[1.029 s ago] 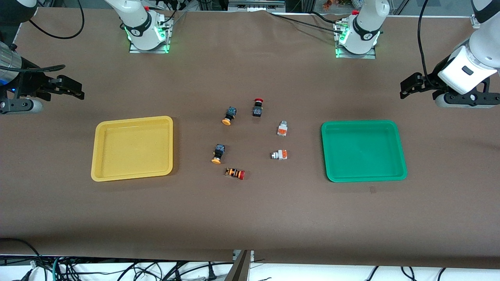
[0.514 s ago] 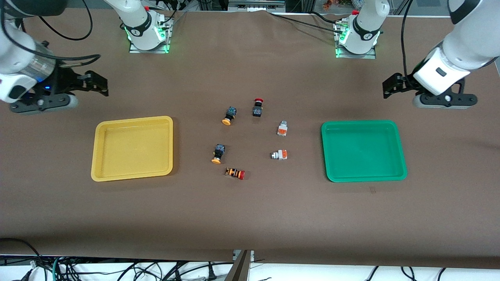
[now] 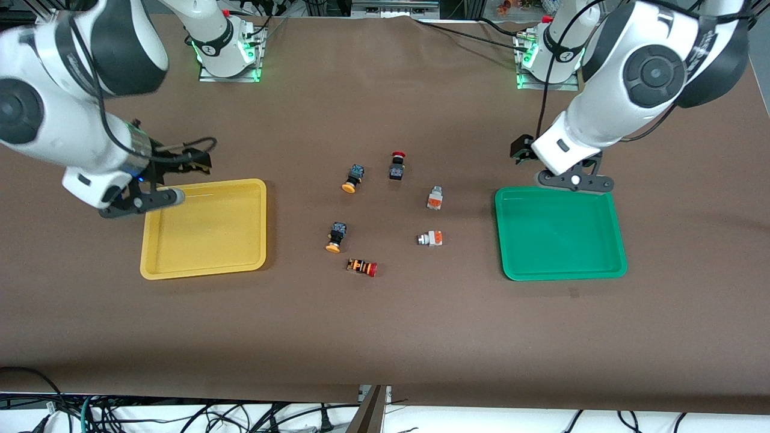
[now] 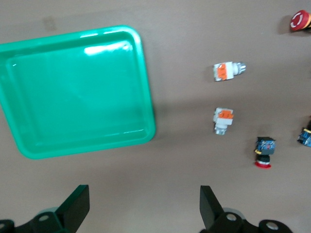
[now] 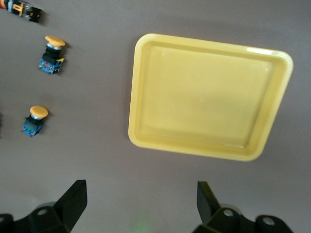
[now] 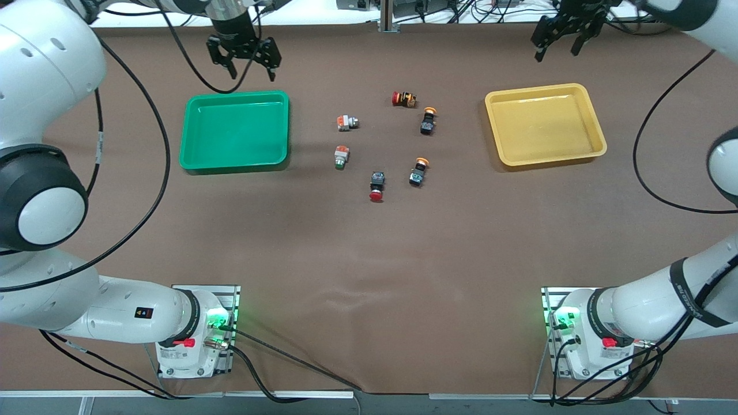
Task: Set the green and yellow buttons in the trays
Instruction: 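Move the right gripper toward a yellow button while the left gripper reaches a white button, then grasp the yellow button with the right gripper while the left gripper grasps the white button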
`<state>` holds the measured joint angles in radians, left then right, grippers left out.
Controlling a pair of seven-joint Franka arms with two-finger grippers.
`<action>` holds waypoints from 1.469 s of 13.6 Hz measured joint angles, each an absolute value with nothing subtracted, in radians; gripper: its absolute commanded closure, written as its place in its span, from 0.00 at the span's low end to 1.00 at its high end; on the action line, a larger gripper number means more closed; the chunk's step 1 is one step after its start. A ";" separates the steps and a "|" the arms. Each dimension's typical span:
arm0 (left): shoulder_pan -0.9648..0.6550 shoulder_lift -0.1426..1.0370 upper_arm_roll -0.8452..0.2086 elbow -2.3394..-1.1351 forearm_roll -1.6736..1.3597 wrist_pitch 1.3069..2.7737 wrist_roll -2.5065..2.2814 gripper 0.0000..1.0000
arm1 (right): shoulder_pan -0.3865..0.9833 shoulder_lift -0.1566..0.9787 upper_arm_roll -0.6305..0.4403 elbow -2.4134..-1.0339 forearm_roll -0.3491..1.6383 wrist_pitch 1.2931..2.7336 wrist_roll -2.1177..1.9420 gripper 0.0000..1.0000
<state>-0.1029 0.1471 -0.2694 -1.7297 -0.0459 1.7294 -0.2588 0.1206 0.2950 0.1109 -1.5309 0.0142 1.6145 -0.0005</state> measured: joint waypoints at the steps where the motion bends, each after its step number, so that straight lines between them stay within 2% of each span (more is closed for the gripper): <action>1: -0.104 0.164 -0.280 -1.731 -0.053 1.761 -0.263 0.00 | 0.126 0.334 0.111 -1.531 0.020 1.662 0.011 0.00; 5: -0.136 0.258 -0.324 -1.760 -0.057 1.931 -0.338 0.00 | 0.185 0.448 0.113 -1.530 0.077 1.800 0.223 0.00; 11: -0.208 0.365 -0.327 -1.852 -0.057 2.174 -0.387 0.00 | 0.357 0.575 0.116 -1.531 0.082 2.079 0.555 0.00; 15: -0.227 0.404 -0.327 -1.900 -0.046 2.255 -0.387 0.00 | 0.405 0.687 0.115 -1.530 0.082 2.261 0.644 0.00; 20: -0.270 0.485 -0.327 -1.910 0.025 2.357 -0.471 0.00 | 0.427 0.746 0.115 -1.529 0.081 2.316 0.662 0.00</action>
